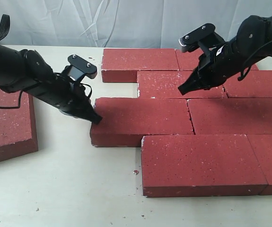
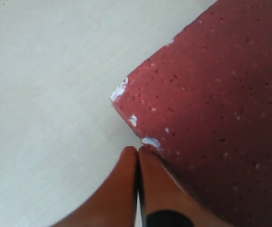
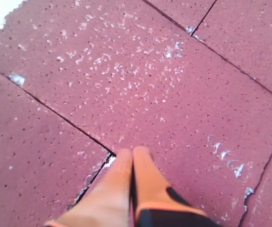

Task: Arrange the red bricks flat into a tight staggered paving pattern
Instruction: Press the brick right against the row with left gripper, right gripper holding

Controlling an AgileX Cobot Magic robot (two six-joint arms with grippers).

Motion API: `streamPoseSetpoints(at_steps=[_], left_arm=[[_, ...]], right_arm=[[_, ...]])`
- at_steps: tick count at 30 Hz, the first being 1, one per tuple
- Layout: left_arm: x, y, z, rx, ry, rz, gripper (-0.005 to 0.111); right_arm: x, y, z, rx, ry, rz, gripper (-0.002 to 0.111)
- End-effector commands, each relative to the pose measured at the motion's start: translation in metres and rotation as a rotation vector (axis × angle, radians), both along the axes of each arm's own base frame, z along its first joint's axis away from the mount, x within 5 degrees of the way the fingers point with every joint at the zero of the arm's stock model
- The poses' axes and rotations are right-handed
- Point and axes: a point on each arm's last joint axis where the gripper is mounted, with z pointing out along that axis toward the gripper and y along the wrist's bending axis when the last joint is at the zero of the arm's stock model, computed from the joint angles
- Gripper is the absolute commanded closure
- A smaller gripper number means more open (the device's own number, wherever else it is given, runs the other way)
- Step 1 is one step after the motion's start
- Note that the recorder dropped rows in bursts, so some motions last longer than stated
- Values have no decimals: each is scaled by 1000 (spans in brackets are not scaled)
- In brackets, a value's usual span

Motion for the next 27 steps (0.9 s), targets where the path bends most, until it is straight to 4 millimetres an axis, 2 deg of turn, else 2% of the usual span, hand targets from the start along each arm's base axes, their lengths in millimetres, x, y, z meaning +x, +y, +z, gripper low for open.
streamPoseSetpoints(at_steps=[1, 8, 10, 17, 20, 24, 27], left_arm=[[-2, 0, 19, -23, -33, -7, 107], [-5, 0, 30, -26, -39, -33, 107], [-6, 0, 30, -27, -32, -36, 107], [-5, 4, 18, 10, -58, -20, 107], [0, 5, 13, 21, -92, 6, 107], [-1, 4, 2, 30, -48, -4, 107], [2, 8, -3, 71, -77, -23, 107]], right_arm=[[-1, -2, 11, 29, -22, -22, 100], [-3, -1, 13, 49, -8, -34, 57], [-4, -1, 13, 47, 4, -31, 51], [1, 0, -2, 39, 19, -37, 51], [2, 0, -5, 38, 19, -39, 51], [2, 1, -5, 49, 22, -47, 51], [2, 1, -5, 48, 22, -46, 57]])
